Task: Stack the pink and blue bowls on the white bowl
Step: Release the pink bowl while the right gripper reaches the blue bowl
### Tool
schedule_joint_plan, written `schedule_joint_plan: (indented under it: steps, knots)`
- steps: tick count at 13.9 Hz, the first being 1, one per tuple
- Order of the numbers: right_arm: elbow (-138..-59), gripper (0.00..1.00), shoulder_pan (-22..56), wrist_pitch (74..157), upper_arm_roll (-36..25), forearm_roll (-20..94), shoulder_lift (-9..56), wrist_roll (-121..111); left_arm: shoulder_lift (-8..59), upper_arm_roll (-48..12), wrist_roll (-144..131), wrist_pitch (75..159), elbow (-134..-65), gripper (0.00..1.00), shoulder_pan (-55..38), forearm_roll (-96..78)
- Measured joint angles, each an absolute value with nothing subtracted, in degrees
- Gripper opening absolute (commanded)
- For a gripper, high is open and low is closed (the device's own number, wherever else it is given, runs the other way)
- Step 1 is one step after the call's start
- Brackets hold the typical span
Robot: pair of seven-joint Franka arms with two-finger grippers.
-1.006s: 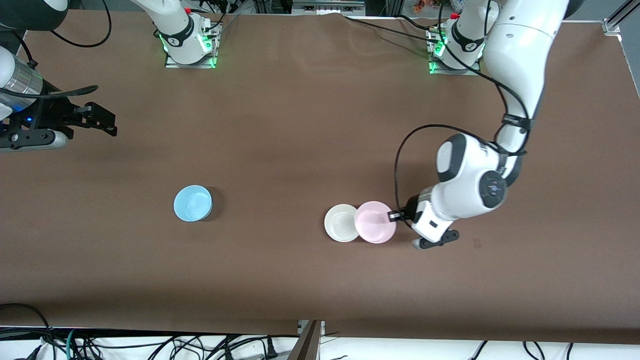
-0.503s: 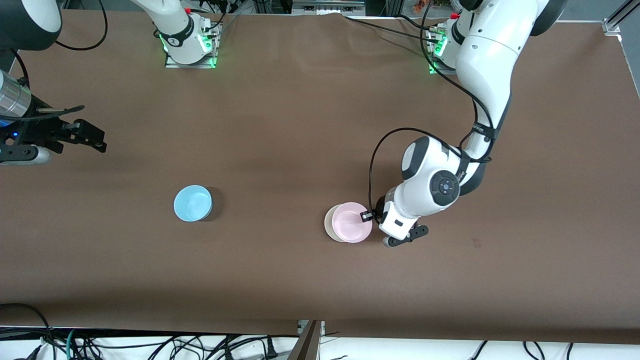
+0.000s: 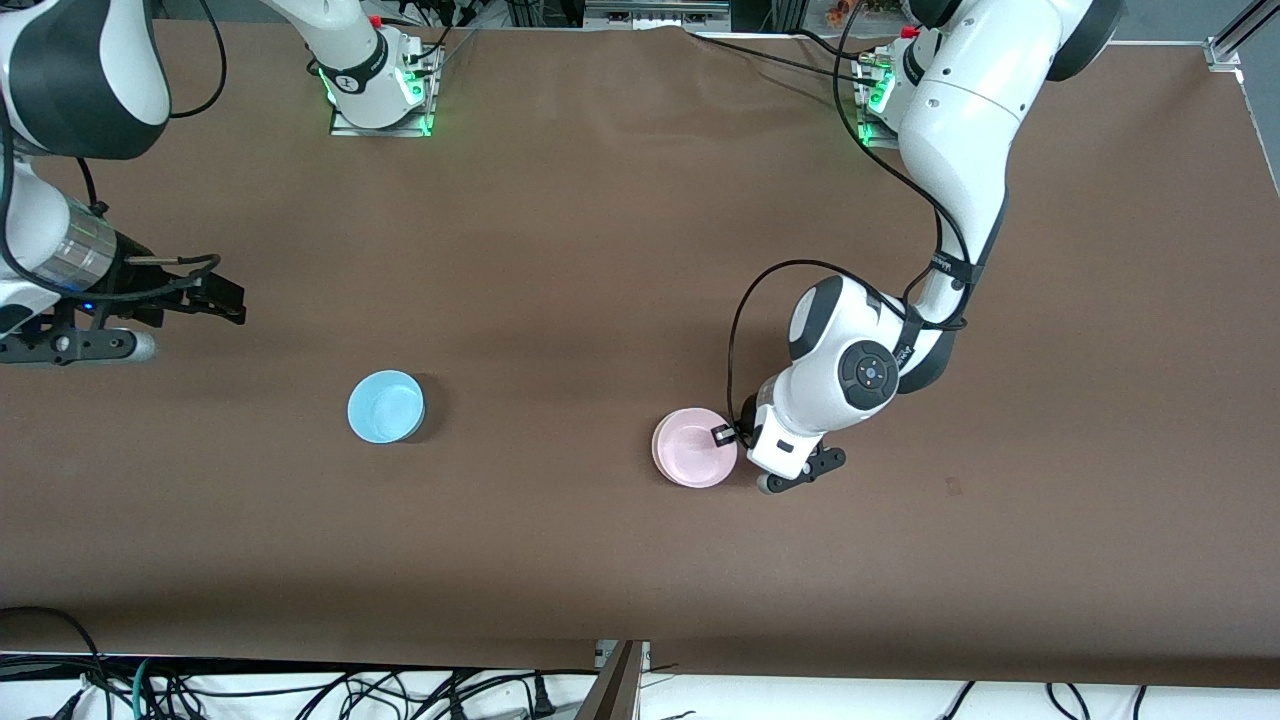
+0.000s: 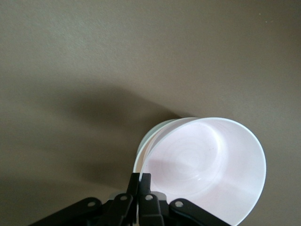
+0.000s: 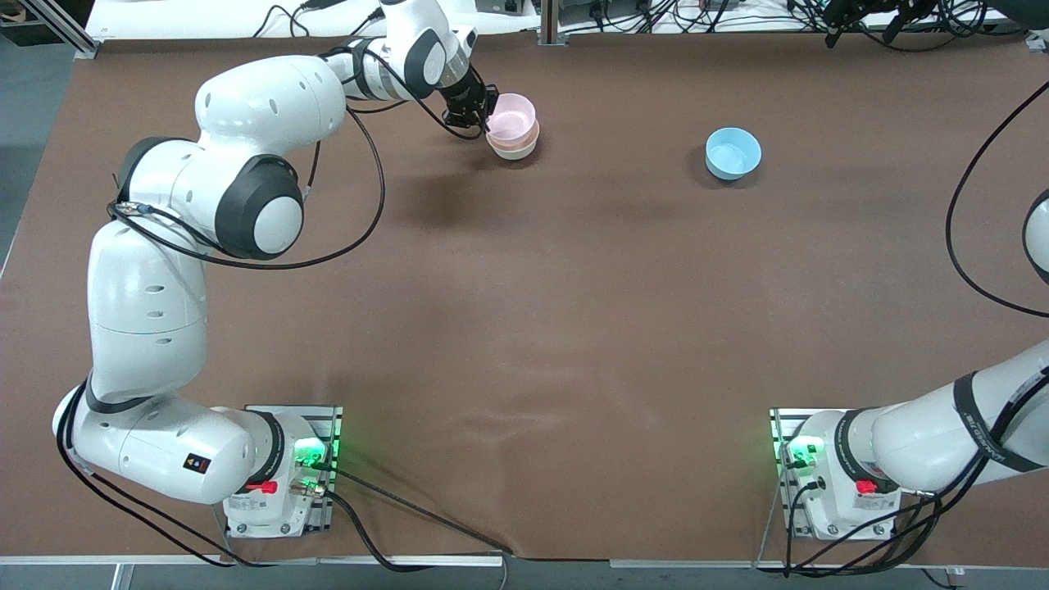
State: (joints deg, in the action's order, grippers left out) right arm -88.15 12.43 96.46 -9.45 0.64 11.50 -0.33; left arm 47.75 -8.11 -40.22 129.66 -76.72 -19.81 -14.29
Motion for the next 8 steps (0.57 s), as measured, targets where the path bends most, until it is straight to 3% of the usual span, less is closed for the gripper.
schedule_joint_plan:
  steps: [8]
  knots:
    - [-88.10,0.99,13.45,95.24,-9.16,0.64,12.65,-0.47,48.55,-8.68,-41.21,129.67,-76.57,0.00,-20.05,-12.62]
